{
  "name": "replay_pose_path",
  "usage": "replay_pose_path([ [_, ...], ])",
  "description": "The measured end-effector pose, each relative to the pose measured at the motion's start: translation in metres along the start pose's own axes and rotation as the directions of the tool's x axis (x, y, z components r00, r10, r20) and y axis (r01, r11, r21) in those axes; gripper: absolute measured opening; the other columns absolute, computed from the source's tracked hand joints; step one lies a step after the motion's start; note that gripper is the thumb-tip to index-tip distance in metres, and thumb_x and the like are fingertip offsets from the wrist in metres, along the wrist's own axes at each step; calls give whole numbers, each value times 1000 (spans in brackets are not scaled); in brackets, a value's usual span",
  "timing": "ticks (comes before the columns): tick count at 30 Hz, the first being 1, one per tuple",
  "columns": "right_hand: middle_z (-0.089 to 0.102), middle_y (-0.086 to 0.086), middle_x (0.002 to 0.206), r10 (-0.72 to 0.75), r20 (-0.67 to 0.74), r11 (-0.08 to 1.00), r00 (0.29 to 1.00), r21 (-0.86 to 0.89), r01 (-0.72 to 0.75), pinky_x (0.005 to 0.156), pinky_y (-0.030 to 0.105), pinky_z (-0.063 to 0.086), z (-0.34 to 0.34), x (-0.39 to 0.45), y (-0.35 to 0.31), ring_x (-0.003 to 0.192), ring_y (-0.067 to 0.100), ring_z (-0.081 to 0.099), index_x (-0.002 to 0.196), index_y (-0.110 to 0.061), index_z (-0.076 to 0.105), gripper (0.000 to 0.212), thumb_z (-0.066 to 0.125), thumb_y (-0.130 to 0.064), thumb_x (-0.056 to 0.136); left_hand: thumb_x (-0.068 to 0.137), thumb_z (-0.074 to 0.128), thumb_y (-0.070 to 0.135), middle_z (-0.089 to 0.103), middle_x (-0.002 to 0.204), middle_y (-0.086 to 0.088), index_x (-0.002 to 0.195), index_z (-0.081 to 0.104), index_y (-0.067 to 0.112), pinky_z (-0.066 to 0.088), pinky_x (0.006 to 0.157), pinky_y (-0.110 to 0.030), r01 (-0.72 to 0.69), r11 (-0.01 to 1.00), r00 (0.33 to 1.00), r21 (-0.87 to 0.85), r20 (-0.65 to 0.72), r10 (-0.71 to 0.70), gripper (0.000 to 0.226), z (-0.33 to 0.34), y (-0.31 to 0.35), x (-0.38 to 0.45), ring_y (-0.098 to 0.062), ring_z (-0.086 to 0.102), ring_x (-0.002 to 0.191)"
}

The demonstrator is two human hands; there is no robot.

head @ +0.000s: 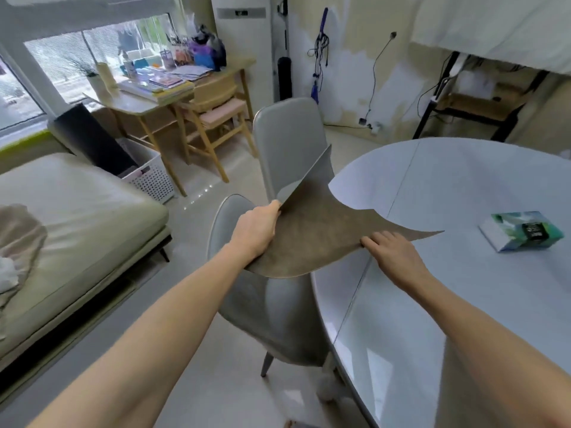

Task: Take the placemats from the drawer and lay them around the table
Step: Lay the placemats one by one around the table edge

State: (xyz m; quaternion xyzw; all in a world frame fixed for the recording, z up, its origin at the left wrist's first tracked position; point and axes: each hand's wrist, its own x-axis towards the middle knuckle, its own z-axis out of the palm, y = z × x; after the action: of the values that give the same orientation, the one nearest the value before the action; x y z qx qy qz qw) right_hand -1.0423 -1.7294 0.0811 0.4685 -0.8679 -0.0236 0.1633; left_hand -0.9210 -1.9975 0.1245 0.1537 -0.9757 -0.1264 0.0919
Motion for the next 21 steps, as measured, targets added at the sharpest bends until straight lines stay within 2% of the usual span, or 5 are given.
replay_pose_path([
  [4,46,6,60,67,40,989,997,-137,-61,48,29,36,9,10,16,51,25,48,77,-9,61,45,77,12,40,104,29,25,66,97,-16,108,44,10,37,64,-38,-168,985,985,26,50,166,22,23,8,69,-40,60,85],
  [9,45,4,59,313,131,925,941,-266,-271,47,26,32,21,-8,17,49,24,46,77,-10,57,58,71,13,26,104,29,25,66,99,-17,119,46,11,43,66,-38,-425,903,891,-61,150,429,26,62,31,135,-38,61,86],
  [13,49,3,57,568,179,800,803,-347,-489,46,25,35,20,-29,-27,47,22,49,72,-10,63,60,59,11,16,103,31,24,65,98,-19,117,47,10,49,73,-44,-611,767,733,-196,224,642,26,89,46,168,-39,61,86],
  [16,52,3,53,702,197,689,684,-431,-583,45,24,38,16,-38,-65,44,21,52,72,-8,66,47,58,7,28,103,30,23,65,95,-19,114,47,9,41,66,-38,-709,661,614,-244,245,750,24,101,60,175,-39,59,83],
  [21,58,6,53,866,227,494,445,-527,-692,45,24,41,25,-46,-103,40,22,55,76,-7,72,42,57,-1,37,103,29,22,63,91,-18,107,45,8,38,63,-37,-758,575,520,-306,248,817,22,125,86,174,-36,54,74],
])
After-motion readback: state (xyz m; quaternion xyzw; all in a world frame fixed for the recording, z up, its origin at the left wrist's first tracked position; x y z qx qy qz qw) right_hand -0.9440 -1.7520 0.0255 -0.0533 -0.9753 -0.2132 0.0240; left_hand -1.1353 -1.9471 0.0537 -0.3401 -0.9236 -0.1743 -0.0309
